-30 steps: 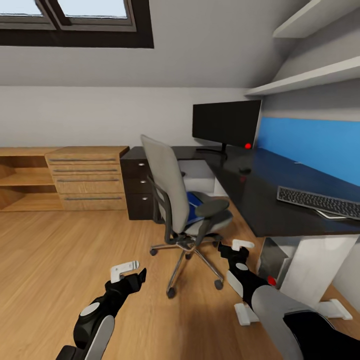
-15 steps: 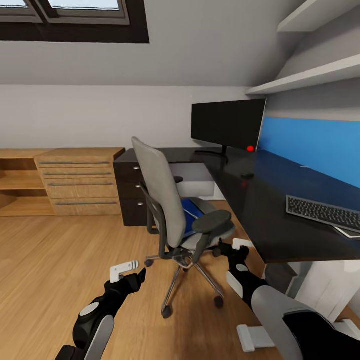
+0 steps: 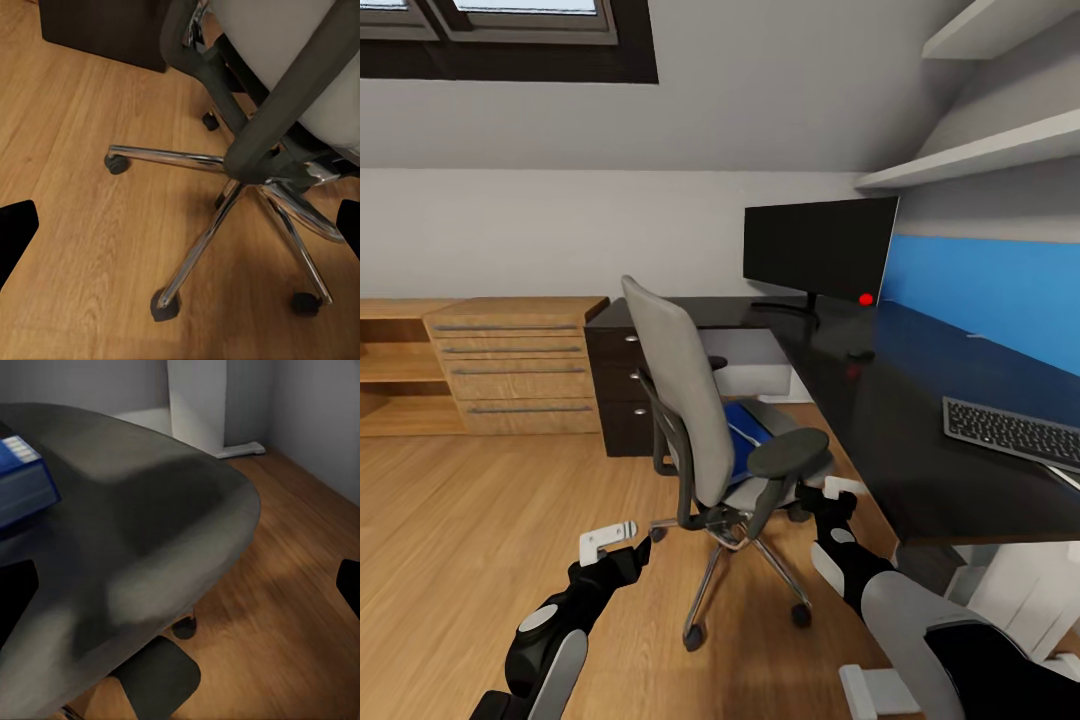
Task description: In the bedroom, organize the workspace by keeping the computer under the desk, ensuring the monitor is on the desk, placing the keyboard on the desk next to the monitor, placing the mouse on the desk next to the keyboard, moving the folder from the swivel chair onto the desk next to the mouse, stacking the notebook on top of the folder with the pen on top of the notebook, and positioning the swivel chair next to the desk.
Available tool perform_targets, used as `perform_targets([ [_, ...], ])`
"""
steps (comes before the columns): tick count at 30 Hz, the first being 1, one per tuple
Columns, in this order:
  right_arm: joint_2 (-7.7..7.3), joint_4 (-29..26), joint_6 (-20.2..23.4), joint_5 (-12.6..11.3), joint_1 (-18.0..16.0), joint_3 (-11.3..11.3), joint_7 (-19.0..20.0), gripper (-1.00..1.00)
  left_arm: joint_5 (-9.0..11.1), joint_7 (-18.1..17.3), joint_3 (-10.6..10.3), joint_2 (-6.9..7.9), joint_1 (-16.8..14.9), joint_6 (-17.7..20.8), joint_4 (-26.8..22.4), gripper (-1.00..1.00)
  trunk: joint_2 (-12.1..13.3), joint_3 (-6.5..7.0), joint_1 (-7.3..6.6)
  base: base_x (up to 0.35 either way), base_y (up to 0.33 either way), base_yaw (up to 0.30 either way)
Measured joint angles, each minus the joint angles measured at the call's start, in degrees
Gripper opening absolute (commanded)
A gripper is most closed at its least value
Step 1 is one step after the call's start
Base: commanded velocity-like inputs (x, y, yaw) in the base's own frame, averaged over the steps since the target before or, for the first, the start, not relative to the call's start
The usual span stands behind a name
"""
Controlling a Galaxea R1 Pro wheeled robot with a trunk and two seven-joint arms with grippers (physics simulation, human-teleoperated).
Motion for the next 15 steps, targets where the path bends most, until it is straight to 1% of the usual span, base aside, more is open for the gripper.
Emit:
perform_targets([
  [4, 0.0, 0.0, -0.1, 0.0, 0.0, 0.0, 0.0, 1.0, 0.0, 0.0, 0.0, 0.0, 0.0, 0.0, 0.0, 1.0, 0.0, 0.01, 0.0, 0.007, 0.001, 0.001],
  [7, 0.01, 0.1, -1.0, 0.0, 0.0, 0.0, 0.0, 1.0, 0.0, 0.0, 0.0, 0.0, 0.0, 0.0, 0.0, 1.0, 0.0, 0.09, 0.0, 0.002, 0.0, 0.066],
  [13, 0.19, 0.1, -2.0, 0.0, 0.0, 0.0, 0.0, 1.0, 0.0, 0.0, 0.0, 0.01, 0.0, 0.1, 0.0, 1.0, 0.0, 0.45, 0.0, 0.0, 0.002, 0.144],
  [14, 0.43, 0.1, -2.1, -0.1, 0.0, 0.0, -0.1, 1.0, 0.1, 0.0, 0.0, -0.03, 0.0, 0.1, 0.0, 1.0, 0.0, 0.52, 0.0, -0.005, 0.043, 0.167],
  [15, 0.44, 0.1, -2.2, -0.3, 0.0, -0.5, -0.2, 1.0, 0.1, 0.0, 0.0, -0.03, 0.0, 0.1, 0.0, 1.0, 0.0, 0.59, 0.0, -0.048, 0.168, 0.17],
])
